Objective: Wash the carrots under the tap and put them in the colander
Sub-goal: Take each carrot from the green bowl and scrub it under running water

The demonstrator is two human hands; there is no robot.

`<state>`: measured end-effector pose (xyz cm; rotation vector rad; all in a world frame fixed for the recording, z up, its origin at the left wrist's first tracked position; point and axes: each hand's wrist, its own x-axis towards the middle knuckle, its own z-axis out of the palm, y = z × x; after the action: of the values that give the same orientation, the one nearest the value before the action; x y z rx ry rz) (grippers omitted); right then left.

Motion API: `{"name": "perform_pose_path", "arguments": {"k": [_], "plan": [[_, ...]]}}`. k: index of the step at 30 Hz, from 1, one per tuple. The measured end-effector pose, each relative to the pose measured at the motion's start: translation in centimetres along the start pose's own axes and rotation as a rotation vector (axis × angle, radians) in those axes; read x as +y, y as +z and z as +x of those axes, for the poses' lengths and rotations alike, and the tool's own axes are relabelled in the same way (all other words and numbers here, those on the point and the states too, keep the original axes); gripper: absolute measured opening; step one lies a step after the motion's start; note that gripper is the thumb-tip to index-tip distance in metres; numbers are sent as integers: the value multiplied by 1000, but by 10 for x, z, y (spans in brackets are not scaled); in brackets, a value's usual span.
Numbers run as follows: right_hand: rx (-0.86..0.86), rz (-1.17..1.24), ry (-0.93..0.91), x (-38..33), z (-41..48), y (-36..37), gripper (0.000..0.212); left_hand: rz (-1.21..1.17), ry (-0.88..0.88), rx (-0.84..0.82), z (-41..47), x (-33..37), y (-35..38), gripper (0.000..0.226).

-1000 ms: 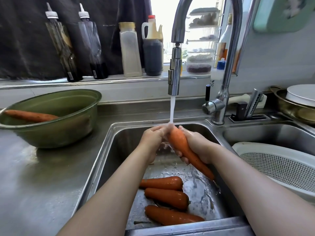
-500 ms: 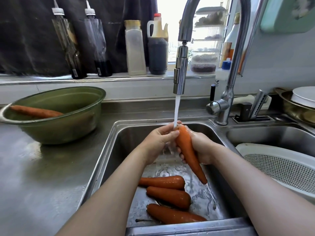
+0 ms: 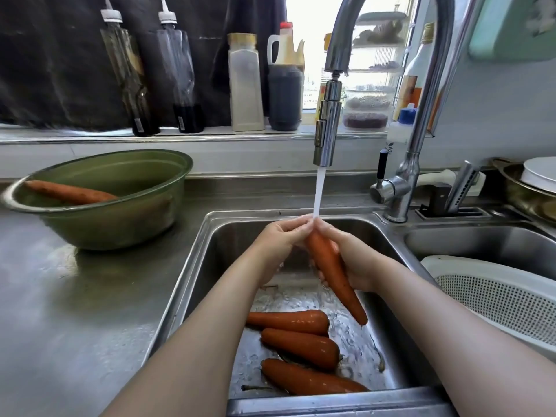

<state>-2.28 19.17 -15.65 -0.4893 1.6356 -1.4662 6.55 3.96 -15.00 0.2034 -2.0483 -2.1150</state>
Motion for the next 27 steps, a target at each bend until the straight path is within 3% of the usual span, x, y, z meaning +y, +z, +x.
{"name": "perform_pose_path", "arguments": {"k": [5,8,12,14,17,19,23,27], "plan": [[30,129,-96,-3,-4,4,46,90,-70,-132,-1,-5,-14,50],[-18,262,-121,-8,-3,10,45,126,-233,-228,-1,-13,-12,78],[45,308,-175,-9,0,15,37,191,-276,-247,-4,-13,-9,51],[84,250,-226,-7,1,14,34,213,-257,-227,-5,-10,-14,52],[142,103,-287,-8,2,13,25,287,-255,-126,-1,-14,-26,97],[199,50,-288,-7,5,14,19,375,-221,-73,0,-17,-30,111],[331,-42,-289,-5,14,18,36,509,-140,-44,1,-16,-31,88],[180,122,-256,-5,12,14,30,537,-87,-2,-1,-14,-34,72]]}}
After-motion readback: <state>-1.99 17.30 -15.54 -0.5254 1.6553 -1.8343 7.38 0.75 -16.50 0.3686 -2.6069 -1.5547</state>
